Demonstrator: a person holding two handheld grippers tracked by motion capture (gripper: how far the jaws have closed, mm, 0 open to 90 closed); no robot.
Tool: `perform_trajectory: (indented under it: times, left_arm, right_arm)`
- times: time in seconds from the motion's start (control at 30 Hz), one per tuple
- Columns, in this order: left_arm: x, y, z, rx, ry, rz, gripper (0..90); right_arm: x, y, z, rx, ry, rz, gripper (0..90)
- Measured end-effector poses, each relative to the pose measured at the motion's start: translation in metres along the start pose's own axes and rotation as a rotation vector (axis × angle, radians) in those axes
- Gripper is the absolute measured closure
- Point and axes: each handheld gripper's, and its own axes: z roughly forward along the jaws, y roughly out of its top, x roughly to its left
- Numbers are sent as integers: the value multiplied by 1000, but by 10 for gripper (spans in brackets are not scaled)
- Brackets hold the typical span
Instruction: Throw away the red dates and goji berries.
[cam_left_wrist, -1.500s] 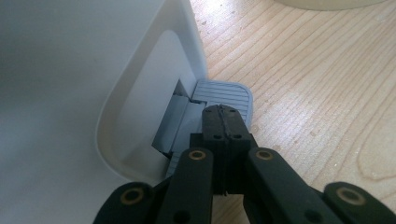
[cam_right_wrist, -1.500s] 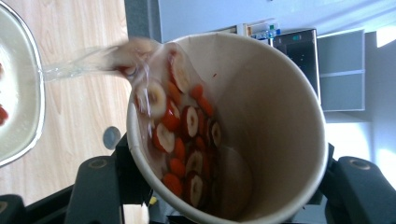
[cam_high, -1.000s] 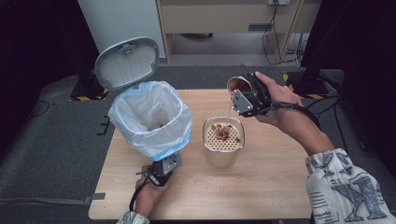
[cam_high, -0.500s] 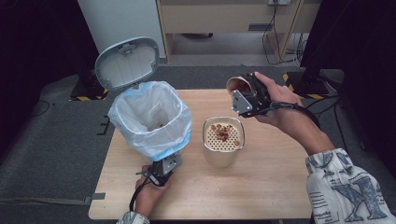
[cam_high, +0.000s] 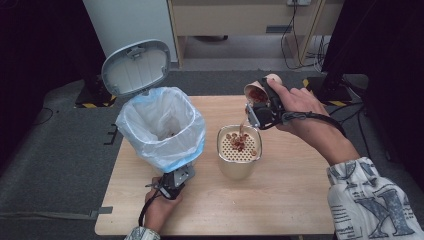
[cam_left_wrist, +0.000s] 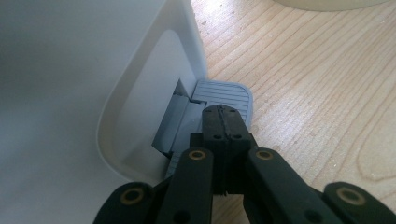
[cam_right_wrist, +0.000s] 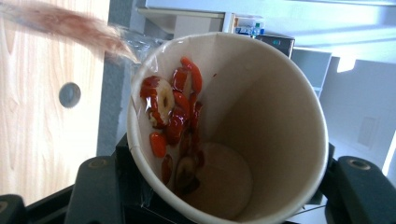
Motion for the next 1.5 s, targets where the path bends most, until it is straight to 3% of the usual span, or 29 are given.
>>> perform_trajectory:
  times: [0.3, 1.2, 1.37, 1.5]
  left_arm:
    - [0, 0, 0, 0, 0, -1, 894]
    - [0, 0, 0, -1, 0, -1, 894]
    - [0, 0, 0, -1, 0, -1, 894]
    - [0, 0, 0, -1, 0, 0, 894]
  right_arm:
    - [4, 2, 1, 15, -6, -49, 372]
    - [-2, 1, -3, 7, -13, -34, 373]
    - [-5, 2, -5, 8, -23, -51, 377]
    - [-8, 5, -6, 23, -58, -116, 384]
